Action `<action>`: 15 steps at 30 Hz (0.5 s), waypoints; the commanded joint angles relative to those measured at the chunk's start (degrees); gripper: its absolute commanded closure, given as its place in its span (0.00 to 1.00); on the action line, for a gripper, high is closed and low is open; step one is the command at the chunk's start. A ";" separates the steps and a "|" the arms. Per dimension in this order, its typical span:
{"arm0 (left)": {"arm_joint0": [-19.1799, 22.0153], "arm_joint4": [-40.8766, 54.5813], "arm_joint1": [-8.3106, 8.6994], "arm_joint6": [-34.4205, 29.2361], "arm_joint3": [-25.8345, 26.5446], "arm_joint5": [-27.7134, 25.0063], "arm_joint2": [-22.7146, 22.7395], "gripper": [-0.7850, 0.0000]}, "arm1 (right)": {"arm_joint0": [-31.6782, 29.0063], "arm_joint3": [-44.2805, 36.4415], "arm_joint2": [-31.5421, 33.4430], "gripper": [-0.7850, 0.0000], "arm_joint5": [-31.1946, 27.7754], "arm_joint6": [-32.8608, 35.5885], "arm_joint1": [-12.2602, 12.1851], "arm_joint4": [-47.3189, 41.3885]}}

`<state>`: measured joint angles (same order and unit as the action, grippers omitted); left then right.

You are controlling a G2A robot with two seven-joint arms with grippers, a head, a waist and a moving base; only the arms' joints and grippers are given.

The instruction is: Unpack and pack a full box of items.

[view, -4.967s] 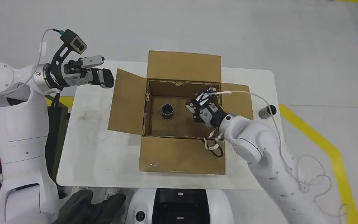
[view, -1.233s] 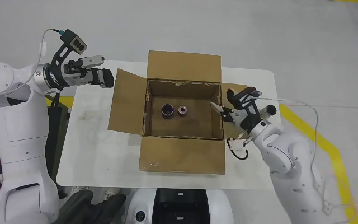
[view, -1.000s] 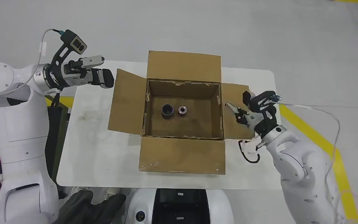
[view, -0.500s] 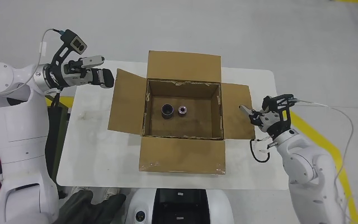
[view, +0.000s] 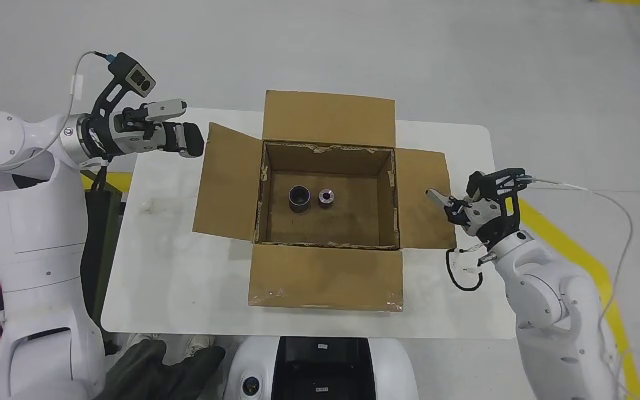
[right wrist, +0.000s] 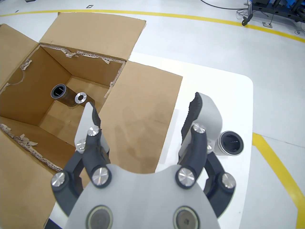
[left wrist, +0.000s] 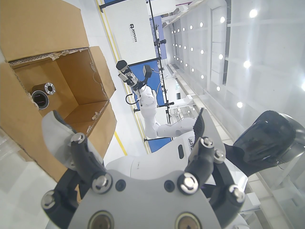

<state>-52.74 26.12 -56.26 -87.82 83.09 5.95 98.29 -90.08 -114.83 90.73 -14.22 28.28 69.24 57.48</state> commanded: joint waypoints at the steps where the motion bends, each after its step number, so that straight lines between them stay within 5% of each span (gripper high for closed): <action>1: 0.00 0.00 0.00 0.00 0.00 0.00 0.00 0.00 | 0.00 0.00 0.00 0.09 0.00 0.00 0.00 0.00; 3: 0.00 0.00 0.00 0.00 0.00 0.00 0.00 0.00 | 0.00 0.00 0.00 0.09 0.00 0.00 0.00 0.00; 4: 0.00 0.00 0.00 0.00 0.00 0.00 0.00 0.00 | 0.00 0.06 -0.02 0.00 0.11 -0.15 0.00 0.06; 15: 0.00 0.00 0.00 0.00 0.00 0.00 0.00 0.00 | 3.47 6.26 6.60 0.00 4.99 4.61 -0.65 -2.08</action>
<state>-52.74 26.12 -56.26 -87.82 83.09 5.95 98.29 -86.94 -109.15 96.77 -9.22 31.91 68.67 55.94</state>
